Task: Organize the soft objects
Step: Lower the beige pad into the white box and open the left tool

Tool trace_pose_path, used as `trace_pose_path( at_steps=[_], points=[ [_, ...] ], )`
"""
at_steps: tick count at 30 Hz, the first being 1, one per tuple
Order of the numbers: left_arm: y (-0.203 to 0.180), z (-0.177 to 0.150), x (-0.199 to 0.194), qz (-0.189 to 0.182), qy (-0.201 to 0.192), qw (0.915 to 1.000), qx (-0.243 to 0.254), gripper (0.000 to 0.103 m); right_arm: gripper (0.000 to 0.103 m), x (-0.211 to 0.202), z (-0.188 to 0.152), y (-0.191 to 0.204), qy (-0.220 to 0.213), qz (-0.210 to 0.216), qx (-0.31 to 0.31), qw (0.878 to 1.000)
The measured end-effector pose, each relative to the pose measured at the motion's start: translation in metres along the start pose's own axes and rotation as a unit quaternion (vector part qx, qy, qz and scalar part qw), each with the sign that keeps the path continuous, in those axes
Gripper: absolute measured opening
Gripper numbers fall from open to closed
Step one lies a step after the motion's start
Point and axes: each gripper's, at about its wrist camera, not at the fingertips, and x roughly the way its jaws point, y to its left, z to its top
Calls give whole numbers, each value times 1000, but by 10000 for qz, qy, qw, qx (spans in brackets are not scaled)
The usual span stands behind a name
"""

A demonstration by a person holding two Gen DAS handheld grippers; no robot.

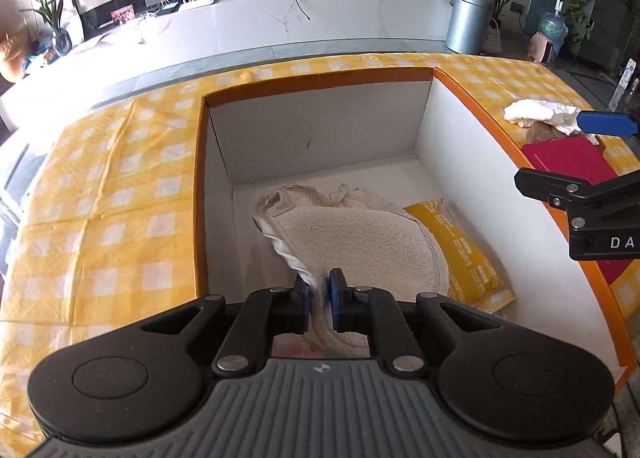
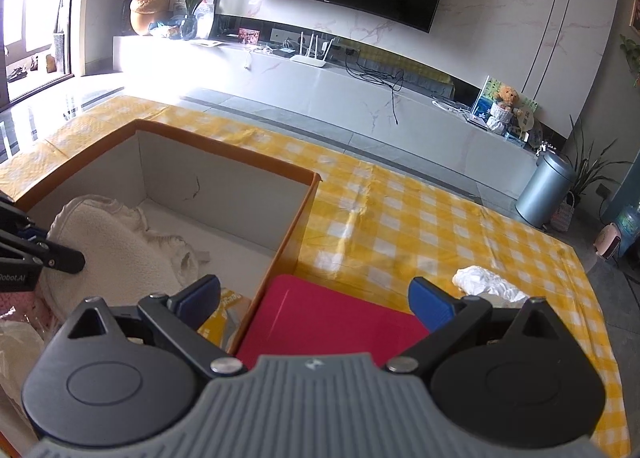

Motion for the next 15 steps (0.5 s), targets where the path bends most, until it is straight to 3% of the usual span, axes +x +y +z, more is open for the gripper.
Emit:
trace_pose_path(
  at_steps=[5,8,12,15],
  points=[
    [-6,5,9,768,-54,9967,274,20,99,3,0,8,40,60,-121,9999],
    [-2,3,2,575,-49,9980,264,30,99,1,0,10,20,59,-166,9998],
    [14,5,-16,-81,-296,9994,-132,67,98,1,1,7,-1,60,-108,9999],
    [25,7,-33,-337,-574,9972,-355,77,99,3,0,8,19,53,-126,9999]
  ],
)
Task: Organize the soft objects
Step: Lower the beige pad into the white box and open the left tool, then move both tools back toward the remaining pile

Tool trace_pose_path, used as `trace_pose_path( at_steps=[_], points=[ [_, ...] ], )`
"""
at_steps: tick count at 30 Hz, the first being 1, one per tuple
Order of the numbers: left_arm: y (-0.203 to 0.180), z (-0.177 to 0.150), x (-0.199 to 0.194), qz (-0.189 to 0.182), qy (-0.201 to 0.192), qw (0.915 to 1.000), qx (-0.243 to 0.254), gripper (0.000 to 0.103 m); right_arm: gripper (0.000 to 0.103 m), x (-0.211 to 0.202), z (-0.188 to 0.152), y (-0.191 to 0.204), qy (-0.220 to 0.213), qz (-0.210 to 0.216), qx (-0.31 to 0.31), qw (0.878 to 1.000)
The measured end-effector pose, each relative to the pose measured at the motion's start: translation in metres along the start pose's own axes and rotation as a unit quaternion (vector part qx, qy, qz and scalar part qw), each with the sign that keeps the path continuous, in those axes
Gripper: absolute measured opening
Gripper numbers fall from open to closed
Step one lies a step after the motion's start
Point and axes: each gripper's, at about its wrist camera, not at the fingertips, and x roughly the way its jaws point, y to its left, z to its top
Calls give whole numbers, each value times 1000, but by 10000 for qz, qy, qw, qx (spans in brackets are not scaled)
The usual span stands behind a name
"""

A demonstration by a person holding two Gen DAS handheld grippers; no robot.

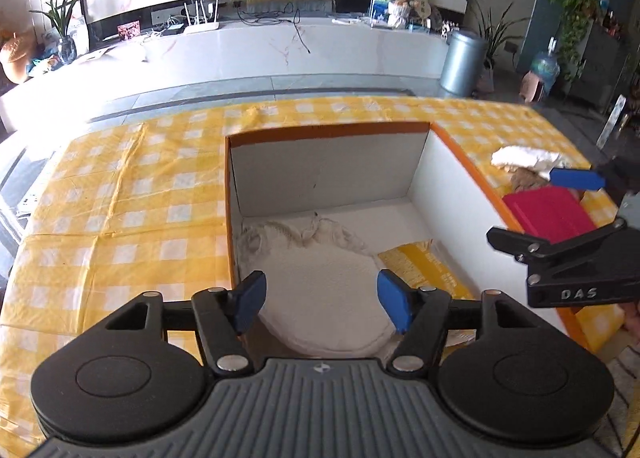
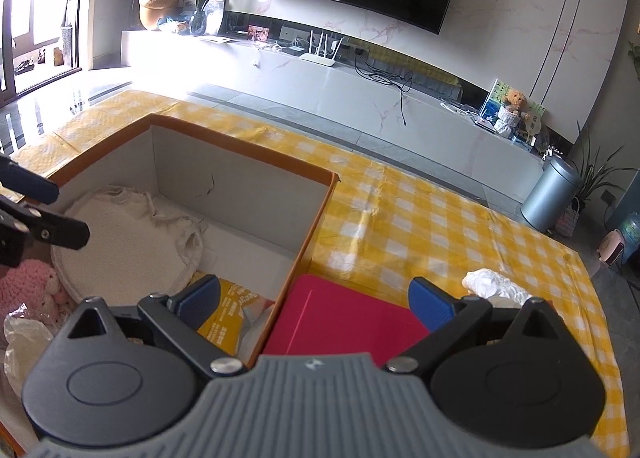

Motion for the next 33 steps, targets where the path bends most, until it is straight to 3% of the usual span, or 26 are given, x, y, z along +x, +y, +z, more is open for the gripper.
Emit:
trace_pose_path(
  at_steps=[7,17,21,26,33],
  points=[
    [3,13,-30,722,-881,9928,-362,80,99,1,1,6,2,61,-94,9999],
    [-15,14,-41,512,-1117,9918,-339,80,99,-19,8,-10,-285,186,241,9991],
    [-26,14,-51,567,-1406,9872,-493,80,99,-33,12,-24,-472,212,496,9974],
    [-46,13,-61,409,-1603,9857,-305,80,99,-53,17,-46,-707,216,820,9939],
    [-75,9,-55,184,-1479,9887,171,81,99,-75,13,-77,-805,87,821,9933]
  ],
)
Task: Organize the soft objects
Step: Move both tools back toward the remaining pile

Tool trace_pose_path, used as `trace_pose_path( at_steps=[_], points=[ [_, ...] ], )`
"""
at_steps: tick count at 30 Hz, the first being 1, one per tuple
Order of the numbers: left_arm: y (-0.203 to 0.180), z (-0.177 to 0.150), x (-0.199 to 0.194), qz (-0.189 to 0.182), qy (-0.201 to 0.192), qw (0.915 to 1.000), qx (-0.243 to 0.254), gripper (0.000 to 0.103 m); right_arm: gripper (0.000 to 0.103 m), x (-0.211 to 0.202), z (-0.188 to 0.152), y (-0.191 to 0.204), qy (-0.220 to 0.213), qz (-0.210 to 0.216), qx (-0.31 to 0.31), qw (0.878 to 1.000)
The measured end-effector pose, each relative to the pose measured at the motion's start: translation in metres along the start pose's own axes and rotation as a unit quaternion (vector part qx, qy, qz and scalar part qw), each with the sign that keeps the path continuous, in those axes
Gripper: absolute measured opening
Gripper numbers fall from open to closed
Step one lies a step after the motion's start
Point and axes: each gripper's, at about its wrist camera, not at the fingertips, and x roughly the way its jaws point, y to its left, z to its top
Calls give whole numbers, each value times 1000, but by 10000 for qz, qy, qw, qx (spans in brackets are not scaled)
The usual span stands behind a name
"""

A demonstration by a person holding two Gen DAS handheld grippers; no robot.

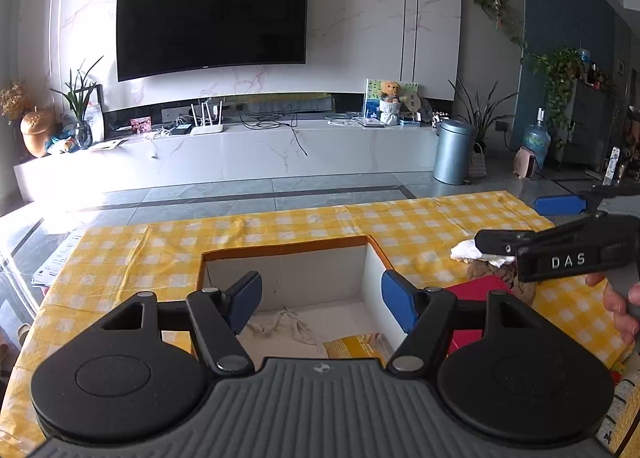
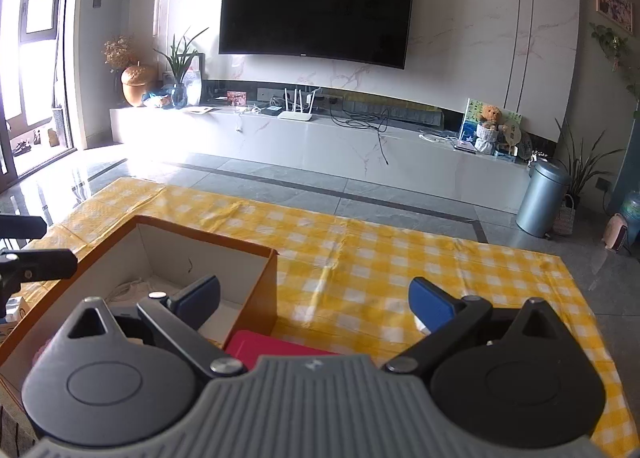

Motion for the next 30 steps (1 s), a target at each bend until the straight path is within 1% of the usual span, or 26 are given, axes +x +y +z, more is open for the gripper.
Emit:
trace_pose_path(
  at_steps=[4,7,11,14,18,20,23,26,30],
  points=[
    [-9,-2,8,-109,214,9996,-114,81,99,-11,3,-29,-92,-308,214,9993],
    [-18,0,12,-94,331,9994,-41,81,99,-20,1,-56,-151,-636,427,9969],
    [-31,5,14,-108,400,9991,112,81,99,-28,-5,-92,-131,-1079,767,9911],
    [-47,7,15,-149,510,9983,243,81,99,-29,-10,-116,-60,-1551,914,9836],
    [-68,10,26,-266,678,9966,392,81,99,-33,-19,-141,27,-1774,1252,9761],
    [-81,9,39,-280,941,9942,432,81,99,-33,-23,-146,61,-1933,1237,9733],
    [-101,7,50,-276,1050,9928,503,81,100,-32,-31,-158,134,-2061,1210,9709],
    [-122,6,58,-492,1181,9899,617,81,100,-24,-45,-181,376,-2149,1498,9643],
    [-139,8,67,-617,1348,9880,425,81,100,-10,-69,-213,773,-2248,2029,9499]
  ],
)
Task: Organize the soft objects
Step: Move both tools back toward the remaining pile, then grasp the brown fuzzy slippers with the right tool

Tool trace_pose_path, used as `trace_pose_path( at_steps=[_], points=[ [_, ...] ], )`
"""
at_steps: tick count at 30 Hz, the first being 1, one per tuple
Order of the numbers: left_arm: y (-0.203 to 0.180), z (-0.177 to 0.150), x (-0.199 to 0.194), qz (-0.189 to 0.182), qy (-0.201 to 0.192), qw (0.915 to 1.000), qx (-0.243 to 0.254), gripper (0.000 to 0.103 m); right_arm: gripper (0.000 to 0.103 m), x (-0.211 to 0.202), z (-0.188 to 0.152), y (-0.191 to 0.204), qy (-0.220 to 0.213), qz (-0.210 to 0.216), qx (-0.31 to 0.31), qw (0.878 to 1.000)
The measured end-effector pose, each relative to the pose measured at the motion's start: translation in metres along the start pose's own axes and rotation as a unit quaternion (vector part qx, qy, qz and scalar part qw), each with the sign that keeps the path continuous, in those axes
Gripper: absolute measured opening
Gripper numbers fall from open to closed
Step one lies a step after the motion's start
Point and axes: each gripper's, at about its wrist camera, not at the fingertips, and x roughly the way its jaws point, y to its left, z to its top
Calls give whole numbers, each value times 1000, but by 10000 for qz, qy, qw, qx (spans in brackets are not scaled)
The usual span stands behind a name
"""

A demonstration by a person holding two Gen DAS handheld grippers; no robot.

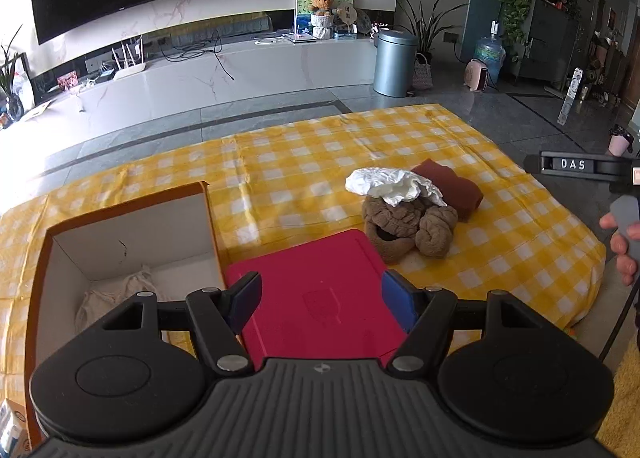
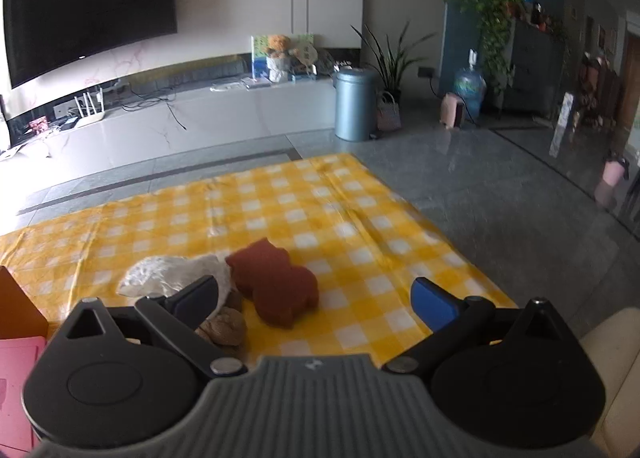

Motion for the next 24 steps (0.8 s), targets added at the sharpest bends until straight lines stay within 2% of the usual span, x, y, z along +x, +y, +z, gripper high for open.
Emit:
trace_pose_path(
  at_steps=[4,9,14,17,24],
  points=[
    [-14,8,11,-14,92,10000,-2,81,100,23,-9,-24,386,377,479,9974],
    [-31,19,26,39,264,9996,82,81,100,48,-15,-31,630,383,664,9951],
    [-34,34,46,-387,567,9975,-161,81,100,66,-22,-27,766,526,424,9948],
    [-32,40,56,-446,535,9972,-262,81,100,74,-25,-20,892,548,201,9943],
    [-27,42,69,-65,387,9992,75,81,100,93,-27,-11,1138,597,100,9917]
  ],
)
